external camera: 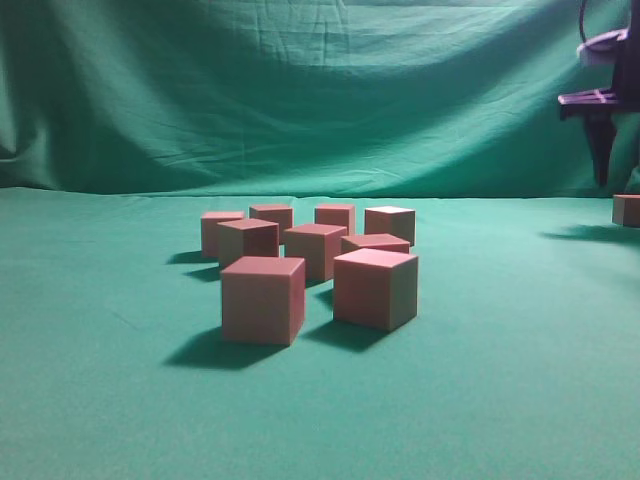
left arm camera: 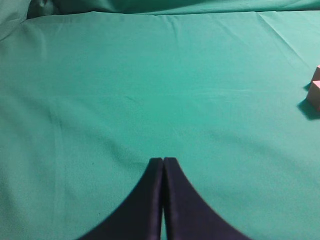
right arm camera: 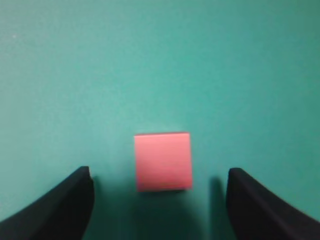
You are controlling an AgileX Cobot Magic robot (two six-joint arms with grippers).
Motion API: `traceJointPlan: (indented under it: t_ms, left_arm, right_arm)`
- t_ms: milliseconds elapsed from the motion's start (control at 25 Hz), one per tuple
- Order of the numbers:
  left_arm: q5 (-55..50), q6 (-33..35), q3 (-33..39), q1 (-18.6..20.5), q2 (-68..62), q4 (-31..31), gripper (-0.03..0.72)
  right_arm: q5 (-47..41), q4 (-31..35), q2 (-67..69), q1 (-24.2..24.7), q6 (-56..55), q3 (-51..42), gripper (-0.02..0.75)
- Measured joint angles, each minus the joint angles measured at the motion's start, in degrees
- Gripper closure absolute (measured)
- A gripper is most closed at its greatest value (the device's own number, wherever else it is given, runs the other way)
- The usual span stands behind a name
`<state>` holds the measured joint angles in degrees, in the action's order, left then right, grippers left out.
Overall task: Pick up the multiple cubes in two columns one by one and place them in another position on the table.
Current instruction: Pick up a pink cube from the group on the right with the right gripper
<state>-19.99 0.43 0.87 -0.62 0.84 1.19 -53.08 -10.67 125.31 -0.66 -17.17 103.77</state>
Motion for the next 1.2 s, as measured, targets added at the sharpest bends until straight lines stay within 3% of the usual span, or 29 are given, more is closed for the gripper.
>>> traceJointPlan:
  t_ms: [440, 640, 680, 880, 1200]
  left_arm:
    - [0.0, 0.0, 0.0, 0.0, 0.0, 0.0, 0.688]
    - [0.0, 0.0, 0.0, 0.0, 0.0, 0.0, 0.688]
    - [0.0, 0.0, 0.0, 0.0, 0.0, 0.0, 0.688]
    - [0.0, 0.0, 0.0, 0.0, 0.0, 0.0, 0.688]
    - [0.0, 0.0, 0.0, 0.0, 0.0, 0.0, 0.688]
  right_arm:
    - [1.9, 0.4, 4.2, 0.0, 1.4, 1.2, 0.195]
    - [2.0, 0.4, 4.2, 0.0, 2.1, 1.2, 0.461]
    - [2.0, 0.4, 4.2, 0.0, 2.2, 1.3, 0.485]
    - [-0.8, 1.4, 4.2, 0.0, 2.4, 2.2, 0.481]
    - [-8.5, 12.9, -2.7, -1.2, 8.8, 8.0, 0.481]
